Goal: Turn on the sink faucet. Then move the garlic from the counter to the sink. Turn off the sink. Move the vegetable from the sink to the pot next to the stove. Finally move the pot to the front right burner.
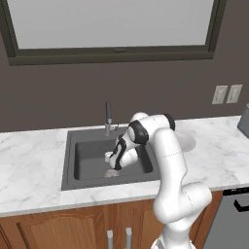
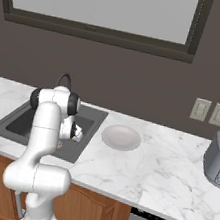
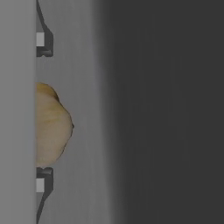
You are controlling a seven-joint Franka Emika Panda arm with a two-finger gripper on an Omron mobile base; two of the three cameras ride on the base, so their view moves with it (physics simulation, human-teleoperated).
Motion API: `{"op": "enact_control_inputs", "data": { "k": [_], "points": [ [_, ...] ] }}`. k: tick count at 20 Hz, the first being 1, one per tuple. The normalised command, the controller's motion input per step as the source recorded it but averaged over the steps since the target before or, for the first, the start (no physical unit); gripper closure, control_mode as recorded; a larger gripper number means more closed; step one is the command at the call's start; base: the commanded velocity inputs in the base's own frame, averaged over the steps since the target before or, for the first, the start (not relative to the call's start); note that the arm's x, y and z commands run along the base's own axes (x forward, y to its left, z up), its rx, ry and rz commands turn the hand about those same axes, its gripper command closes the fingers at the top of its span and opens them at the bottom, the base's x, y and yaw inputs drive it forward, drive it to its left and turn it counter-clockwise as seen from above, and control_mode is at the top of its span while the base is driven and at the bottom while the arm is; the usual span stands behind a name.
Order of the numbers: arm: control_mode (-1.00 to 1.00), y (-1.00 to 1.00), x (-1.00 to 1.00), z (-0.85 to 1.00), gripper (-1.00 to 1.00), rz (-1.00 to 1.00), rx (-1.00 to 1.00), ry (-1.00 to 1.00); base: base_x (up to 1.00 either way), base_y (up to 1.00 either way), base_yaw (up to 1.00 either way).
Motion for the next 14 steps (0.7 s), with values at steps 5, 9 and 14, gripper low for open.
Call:
{"op": "enact_control_inputs", "data": {
  "k": [5, 9, 14],
  "points": [
    [-1.00, 0.01, 0.04, -0.16, 1.00, 0.00, 0.00, 0.00, 0.00, 0.00, 0.00],
    [-1.00, 0.00, 0.04, -0.17, 1.00, 0.00, 0.00, 0.00, 0.00, 0.00, 0.00],
    [-1.00, 0.00, 0.01, -0.15, 1.00, 0.00, 0.00, 0.00, 0.00, 0.00, 0.00]
  ]
}}
